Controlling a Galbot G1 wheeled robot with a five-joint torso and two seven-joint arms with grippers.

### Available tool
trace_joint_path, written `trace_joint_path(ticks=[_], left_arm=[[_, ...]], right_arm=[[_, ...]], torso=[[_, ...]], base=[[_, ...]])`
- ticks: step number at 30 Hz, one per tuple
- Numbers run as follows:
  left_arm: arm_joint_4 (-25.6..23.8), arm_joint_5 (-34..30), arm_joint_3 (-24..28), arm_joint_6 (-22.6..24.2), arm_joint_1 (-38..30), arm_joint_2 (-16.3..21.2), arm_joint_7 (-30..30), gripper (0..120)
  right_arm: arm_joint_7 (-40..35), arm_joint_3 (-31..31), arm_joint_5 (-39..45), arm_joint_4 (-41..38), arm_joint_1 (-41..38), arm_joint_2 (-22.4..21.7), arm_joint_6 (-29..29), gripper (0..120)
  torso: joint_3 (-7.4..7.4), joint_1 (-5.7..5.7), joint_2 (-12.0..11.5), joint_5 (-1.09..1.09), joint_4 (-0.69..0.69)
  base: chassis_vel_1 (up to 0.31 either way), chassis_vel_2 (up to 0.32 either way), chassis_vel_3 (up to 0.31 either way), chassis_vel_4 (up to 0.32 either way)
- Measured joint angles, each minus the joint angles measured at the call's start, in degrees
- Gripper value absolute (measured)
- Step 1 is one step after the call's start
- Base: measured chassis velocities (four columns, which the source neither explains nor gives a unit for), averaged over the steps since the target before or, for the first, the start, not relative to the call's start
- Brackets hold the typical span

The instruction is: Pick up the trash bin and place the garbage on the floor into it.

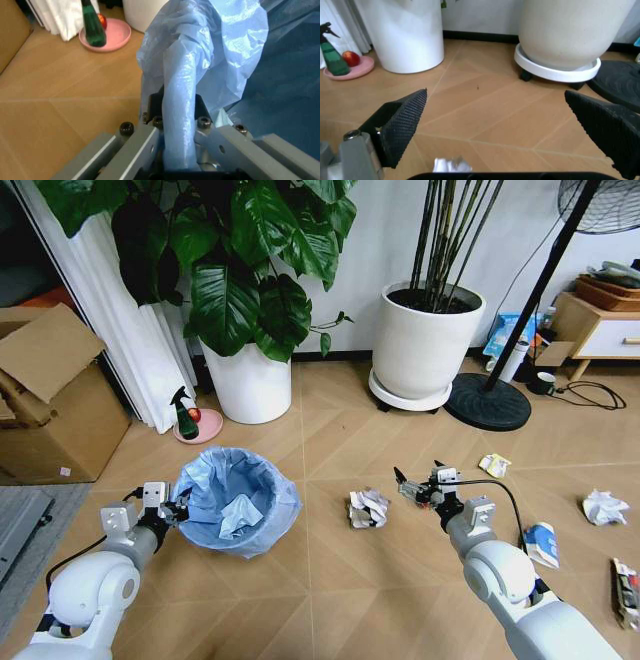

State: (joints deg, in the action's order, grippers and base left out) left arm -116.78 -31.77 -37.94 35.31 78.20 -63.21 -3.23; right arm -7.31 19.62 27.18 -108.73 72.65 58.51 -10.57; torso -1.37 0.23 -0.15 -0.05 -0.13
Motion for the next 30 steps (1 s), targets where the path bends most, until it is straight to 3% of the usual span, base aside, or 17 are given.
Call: trace_joint_path(ticks=[17, 30], left_arm=[[-0.09, 0.23, 0.08, -0.09, 0.33, -0.18, 0.24, 0], [-0.35, 0.24, 0.09, -0.12, 0.37, -0.23, 0.27, 0]], right_arm=[[0.23, -0.17, 0.02, -0.04, 0.54, 0.24, -0.09, 100], [0.61, -0.18, -0.34, -0.02, 0.93, 0.41, 0.21, 100]], torso=[[0.01, -0.01, 0.0, -0.01, 0.0], [0.0, -0.01, 0.0, 0.01, 0.0]], base=[[-0.041, 0.042, 0.039, -0.04], [-0.064, -0.066, 0.068, 0.063]])
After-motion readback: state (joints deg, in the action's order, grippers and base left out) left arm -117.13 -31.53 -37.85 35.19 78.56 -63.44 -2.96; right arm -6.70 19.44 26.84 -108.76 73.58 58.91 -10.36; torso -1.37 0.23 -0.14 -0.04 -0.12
